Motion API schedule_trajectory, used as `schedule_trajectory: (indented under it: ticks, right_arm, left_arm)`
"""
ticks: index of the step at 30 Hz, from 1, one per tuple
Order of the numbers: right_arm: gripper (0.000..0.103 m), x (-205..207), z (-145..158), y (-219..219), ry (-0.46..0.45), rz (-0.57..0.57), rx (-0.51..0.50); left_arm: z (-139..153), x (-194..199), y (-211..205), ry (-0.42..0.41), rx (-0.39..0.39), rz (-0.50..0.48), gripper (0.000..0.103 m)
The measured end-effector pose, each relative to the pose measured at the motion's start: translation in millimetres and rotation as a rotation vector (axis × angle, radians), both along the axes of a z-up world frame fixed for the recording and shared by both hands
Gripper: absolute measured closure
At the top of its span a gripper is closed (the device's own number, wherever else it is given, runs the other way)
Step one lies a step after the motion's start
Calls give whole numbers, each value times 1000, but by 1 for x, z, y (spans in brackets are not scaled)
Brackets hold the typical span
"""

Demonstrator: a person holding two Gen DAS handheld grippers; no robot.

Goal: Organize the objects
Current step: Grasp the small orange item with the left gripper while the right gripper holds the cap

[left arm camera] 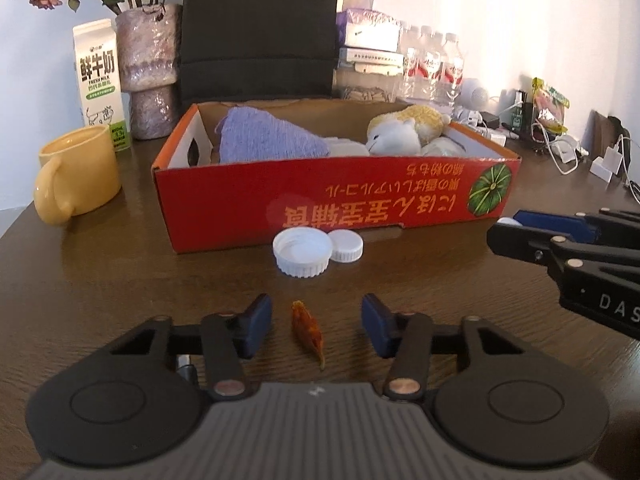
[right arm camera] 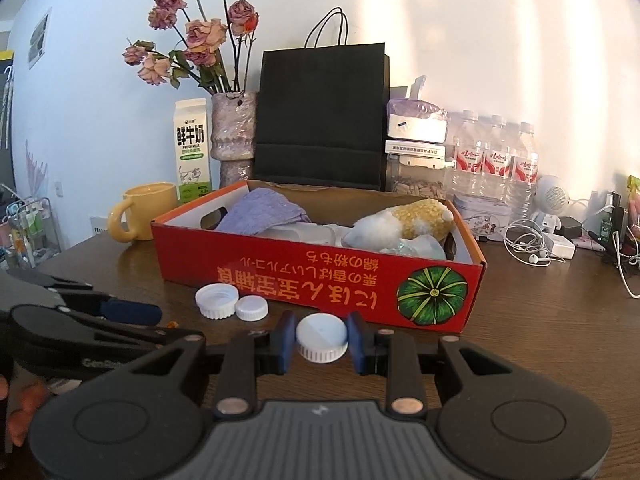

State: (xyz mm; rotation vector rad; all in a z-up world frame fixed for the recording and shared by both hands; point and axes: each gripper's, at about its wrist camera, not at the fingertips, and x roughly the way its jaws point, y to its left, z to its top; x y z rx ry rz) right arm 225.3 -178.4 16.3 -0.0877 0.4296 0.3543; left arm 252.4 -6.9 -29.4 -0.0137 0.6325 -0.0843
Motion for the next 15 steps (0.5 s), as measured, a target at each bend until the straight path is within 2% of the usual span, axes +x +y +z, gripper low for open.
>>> schedule_trajectory:
  ticks: [2,7,9,11,15]
  right_arm:
    - [76,0,0,0,1,1,-2]
    - [76,0,0,2,2,4,-6]
    - [76,0,-1,2,3,4,-7]
    - [76,0,-1,2,4,4,-8]
    - [76,1,-2,3,7,5,-11]
  left_arm:
    - [-1,0,0,6,-1,-2,61]
    - [-2,1,0,4,3,5,66]
    - [-2,1,0,6,4,10,73]
    - [-2,2,-1,6,5,10,88]
    - [2,0,3,-17,-26,16,91]
